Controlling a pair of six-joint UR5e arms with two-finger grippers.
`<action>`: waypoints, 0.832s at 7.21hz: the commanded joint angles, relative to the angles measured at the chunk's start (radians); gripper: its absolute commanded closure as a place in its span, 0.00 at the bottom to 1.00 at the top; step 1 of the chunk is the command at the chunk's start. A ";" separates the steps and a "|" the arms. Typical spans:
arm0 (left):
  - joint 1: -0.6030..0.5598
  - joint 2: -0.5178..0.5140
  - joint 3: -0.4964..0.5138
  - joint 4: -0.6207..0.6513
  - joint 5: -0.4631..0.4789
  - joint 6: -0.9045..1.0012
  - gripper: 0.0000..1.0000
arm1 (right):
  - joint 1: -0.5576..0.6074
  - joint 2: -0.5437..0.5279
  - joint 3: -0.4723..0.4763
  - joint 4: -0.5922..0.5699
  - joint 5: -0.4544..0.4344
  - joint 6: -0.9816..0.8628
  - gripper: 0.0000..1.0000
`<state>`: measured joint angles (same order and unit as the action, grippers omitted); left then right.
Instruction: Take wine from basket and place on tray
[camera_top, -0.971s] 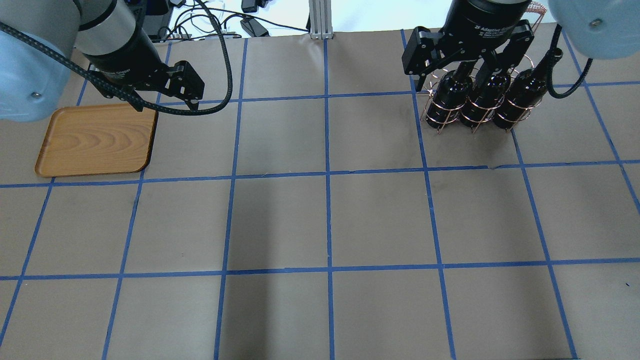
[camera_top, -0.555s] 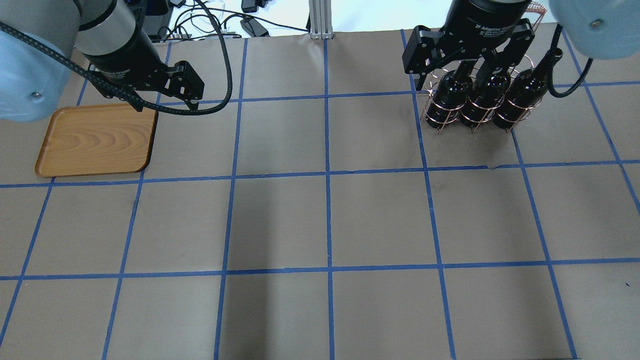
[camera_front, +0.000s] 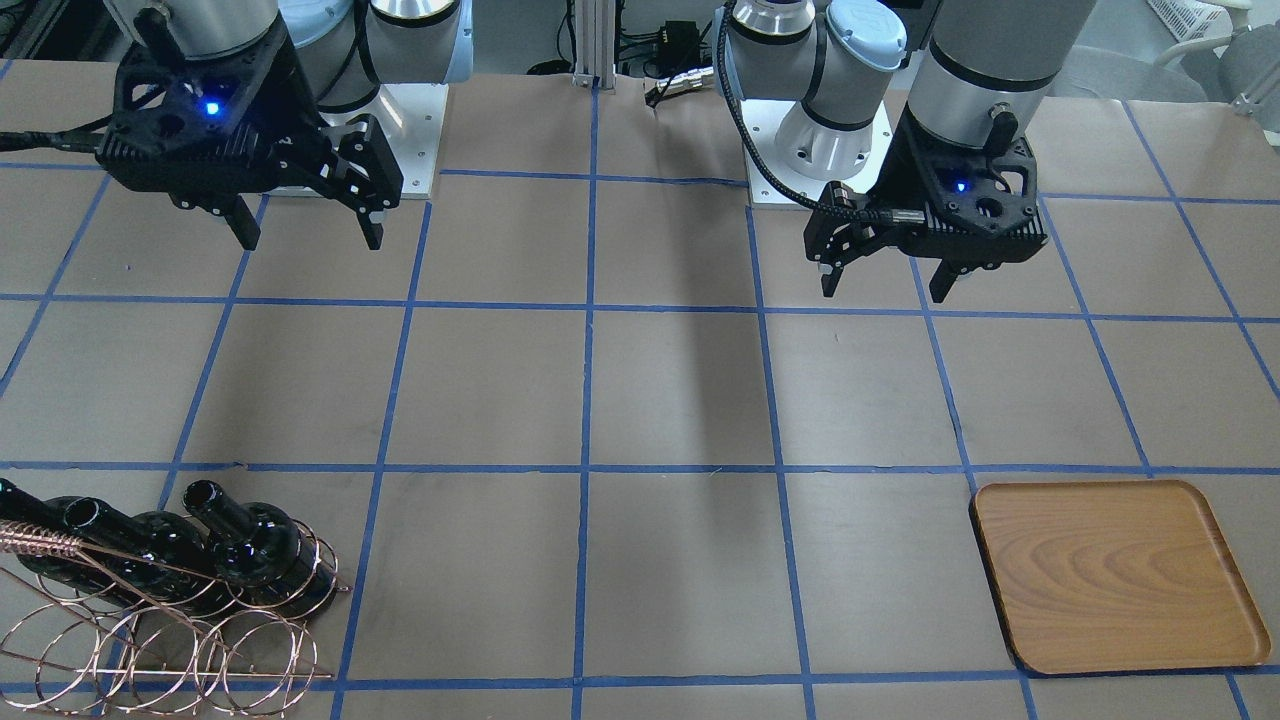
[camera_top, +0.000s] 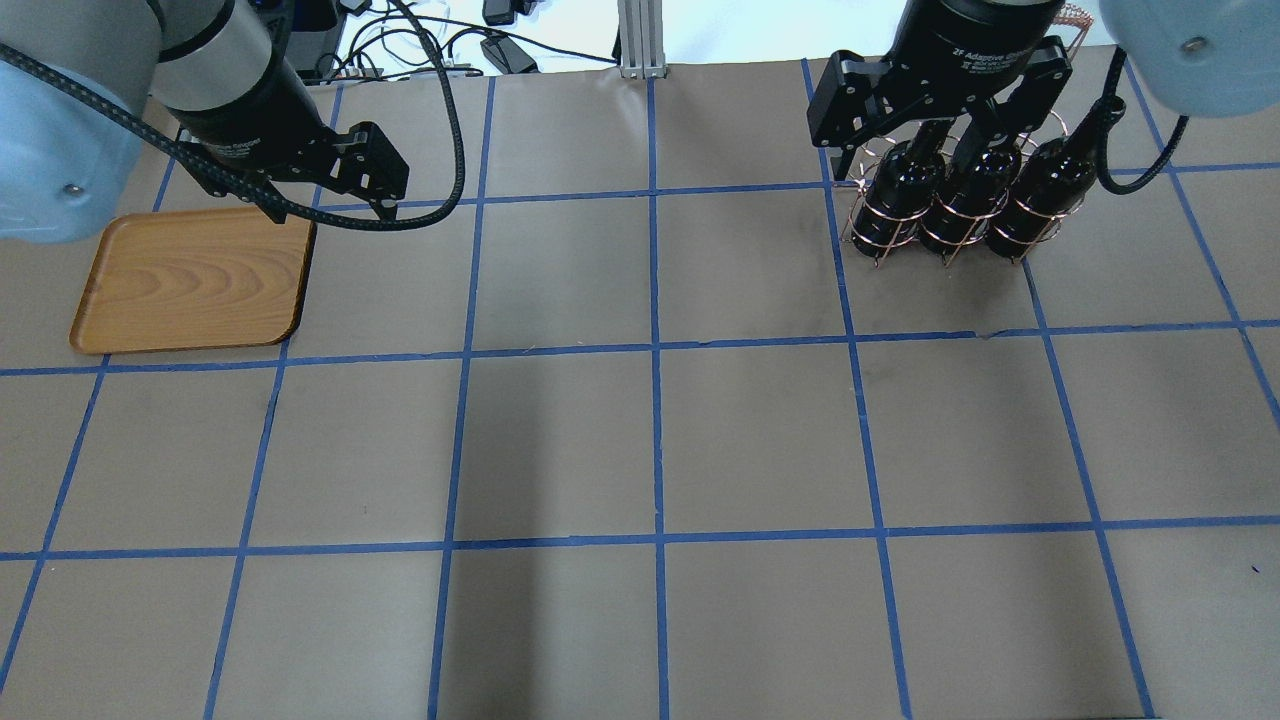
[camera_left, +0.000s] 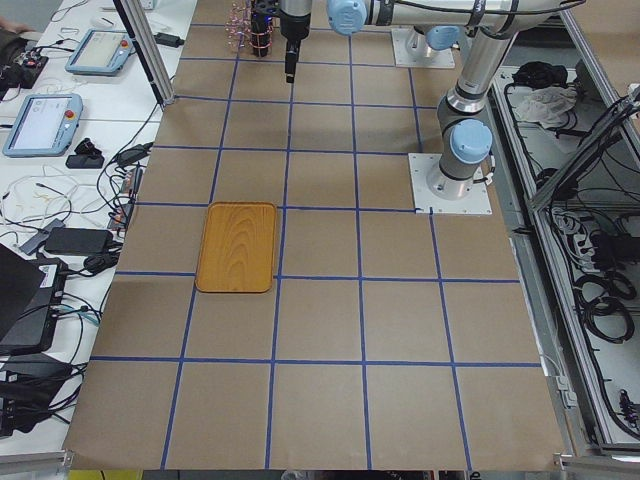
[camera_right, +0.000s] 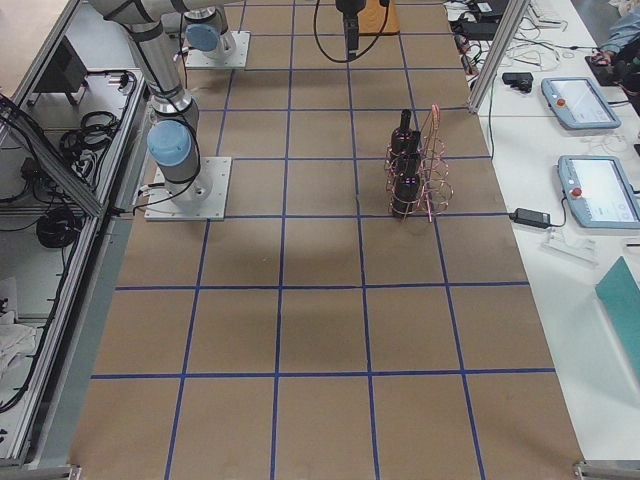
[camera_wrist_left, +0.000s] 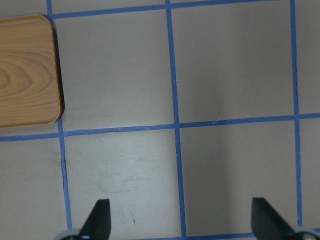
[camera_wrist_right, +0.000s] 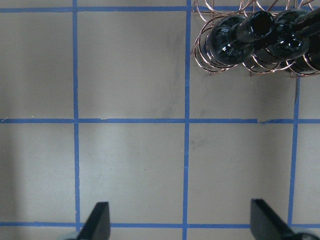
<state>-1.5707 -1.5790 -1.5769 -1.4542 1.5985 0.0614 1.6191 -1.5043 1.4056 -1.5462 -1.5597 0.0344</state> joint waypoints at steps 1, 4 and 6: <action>0.000 -0.001 0.000 0.000 0.000 0.000 0.00 | -0.083 0.102 -0.069 -0.026 0.000 -0.098 0.00; 0.000 -0.001 0.000 0.000 0.000 0.000 0.00 | -0.238 0.222 -0.083 -0.123 0.000 -0.342 0.00; 0.000 -0.001 0.000 0.000 0.001 0.000 0.00 | -0.245 0.297 -0.102 -0.218 -0.002 -0.381 0.00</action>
<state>-1.5708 -1.5802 -1.5771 -1.4542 1.5987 0.0613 1.3857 -1.2562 1.3169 -1.7155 -1.5612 -0.3109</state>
